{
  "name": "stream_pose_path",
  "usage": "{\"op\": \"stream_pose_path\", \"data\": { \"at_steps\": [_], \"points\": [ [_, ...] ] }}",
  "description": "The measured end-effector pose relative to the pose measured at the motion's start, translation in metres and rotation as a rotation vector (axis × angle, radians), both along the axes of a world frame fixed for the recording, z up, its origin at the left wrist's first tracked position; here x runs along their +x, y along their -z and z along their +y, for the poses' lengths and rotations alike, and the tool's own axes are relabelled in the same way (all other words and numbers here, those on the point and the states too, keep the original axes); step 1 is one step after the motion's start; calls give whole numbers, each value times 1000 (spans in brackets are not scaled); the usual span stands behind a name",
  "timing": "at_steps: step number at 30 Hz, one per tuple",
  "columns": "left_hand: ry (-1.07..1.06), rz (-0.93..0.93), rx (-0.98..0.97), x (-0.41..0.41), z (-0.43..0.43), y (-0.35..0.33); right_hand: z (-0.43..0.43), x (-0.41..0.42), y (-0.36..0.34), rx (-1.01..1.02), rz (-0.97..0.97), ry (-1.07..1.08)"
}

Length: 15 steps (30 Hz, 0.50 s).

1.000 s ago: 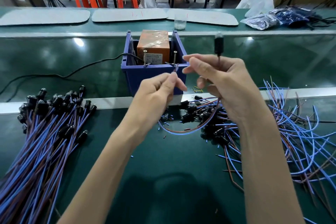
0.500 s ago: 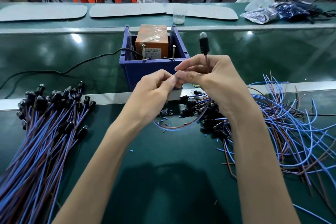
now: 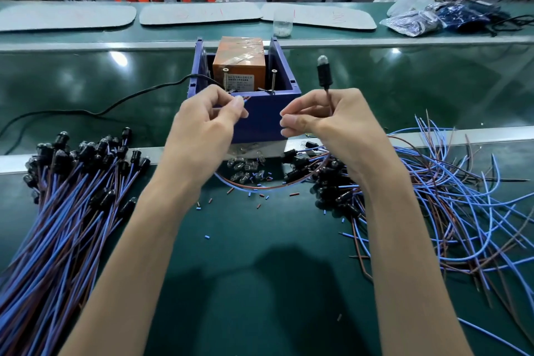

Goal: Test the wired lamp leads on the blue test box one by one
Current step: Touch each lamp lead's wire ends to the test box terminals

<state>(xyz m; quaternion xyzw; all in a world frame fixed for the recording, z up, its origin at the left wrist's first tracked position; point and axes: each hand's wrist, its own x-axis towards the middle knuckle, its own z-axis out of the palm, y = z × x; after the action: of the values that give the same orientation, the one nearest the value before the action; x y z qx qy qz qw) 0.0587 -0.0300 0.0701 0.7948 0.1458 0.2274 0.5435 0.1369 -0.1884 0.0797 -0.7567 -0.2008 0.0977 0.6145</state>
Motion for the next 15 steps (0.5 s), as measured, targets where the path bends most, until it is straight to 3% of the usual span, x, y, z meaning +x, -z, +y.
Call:
{"op": "stream_pose_path", "data": {
  "at_steps": [15],
  "points": [
    [34,36,-61,0,-5,0,0,3,6,-98,-10,-29]
  ]
}}
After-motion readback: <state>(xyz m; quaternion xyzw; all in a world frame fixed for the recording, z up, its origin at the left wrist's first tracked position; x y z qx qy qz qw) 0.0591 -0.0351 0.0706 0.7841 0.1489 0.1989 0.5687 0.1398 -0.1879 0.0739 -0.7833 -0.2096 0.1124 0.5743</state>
